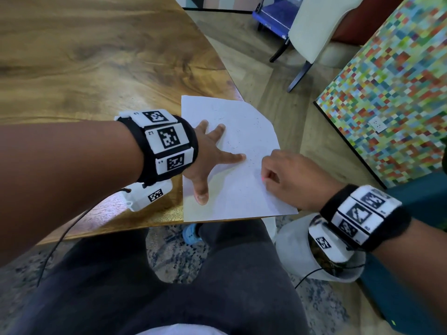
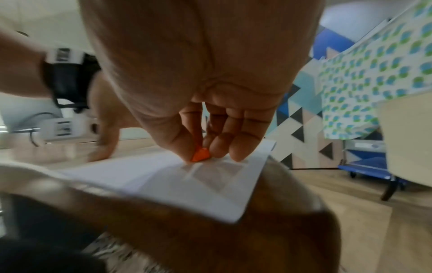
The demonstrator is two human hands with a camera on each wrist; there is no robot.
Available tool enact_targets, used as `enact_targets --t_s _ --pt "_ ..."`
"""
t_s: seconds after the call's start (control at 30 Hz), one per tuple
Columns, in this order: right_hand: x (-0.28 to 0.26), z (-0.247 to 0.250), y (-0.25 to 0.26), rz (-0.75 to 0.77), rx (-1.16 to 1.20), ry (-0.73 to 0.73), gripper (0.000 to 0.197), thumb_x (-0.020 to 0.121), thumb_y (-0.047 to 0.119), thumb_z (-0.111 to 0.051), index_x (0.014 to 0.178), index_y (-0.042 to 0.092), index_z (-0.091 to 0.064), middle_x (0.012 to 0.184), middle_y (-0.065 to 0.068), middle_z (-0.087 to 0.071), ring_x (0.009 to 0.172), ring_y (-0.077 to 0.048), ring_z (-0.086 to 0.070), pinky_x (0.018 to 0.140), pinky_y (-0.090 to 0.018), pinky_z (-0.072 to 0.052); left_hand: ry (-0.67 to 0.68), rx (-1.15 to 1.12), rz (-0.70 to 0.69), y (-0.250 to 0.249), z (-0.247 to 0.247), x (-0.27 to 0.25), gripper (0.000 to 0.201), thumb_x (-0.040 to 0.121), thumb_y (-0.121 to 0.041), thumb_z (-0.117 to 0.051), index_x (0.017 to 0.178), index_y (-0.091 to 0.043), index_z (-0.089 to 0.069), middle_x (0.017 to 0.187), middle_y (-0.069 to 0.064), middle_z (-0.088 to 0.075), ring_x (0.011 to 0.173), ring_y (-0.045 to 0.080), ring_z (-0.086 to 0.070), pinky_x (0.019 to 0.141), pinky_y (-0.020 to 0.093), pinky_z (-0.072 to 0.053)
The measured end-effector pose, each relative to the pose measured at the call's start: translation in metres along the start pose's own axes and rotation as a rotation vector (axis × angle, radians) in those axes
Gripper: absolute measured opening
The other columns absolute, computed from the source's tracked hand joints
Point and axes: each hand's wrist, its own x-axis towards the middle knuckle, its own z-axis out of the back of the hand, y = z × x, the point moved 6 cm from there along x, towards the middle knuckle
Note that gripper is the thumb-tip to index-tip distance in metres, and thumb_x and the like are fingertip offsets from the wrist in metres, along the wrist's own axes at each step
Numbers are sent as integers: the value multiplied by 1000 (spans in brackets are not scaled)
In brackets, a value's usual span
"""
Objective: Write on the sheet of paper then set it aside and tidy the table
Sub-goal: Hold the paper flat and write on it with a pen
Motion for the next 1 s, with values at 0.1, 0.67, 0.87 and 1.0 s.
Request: enact_targets --t_s 0.1,0.67,0.87,1.0 --pt "-20 -12 16 102 -6 54 5 79 21 -50 75 24 -50 78 8 -47 67 -14 -48 63 -36 -46 3 -8 2 1 -1 1 132 64 -69 -81 146 -64 22 162 10 36 150 46 22 117 67 -15" --pt "-5 6 -18 -122 146 -2 5 86 25 -62 81 26 -62 89 8 -61 83 -12 -58 80 -34 -51 -308 -90 -79 -31 22 3 93 78 -85 -53 150 -28 -36 167 7 -15 151 30 -18 115 58 -32" --pt "-6 4 -20 -126 137 -52 4 87 27 -61 84 27 -62 90 7 -60 84 -14 -59 81 -37 -51 -234 -83 3 -46 15 10 120 69 -91 -57 159 -44 6 170 5 5 154 35 -7 111 63 -34" --pt "-16 1 -6 -36 27 -31 8 89 25 -54 86 25 -61 89 6 -54 80 -17 -56 76 -40 -50 -191 -81 29 -48 18 10 121 67 -89 -62 157 -50 9 169 12 13 154 39 -1 110 65 -33"
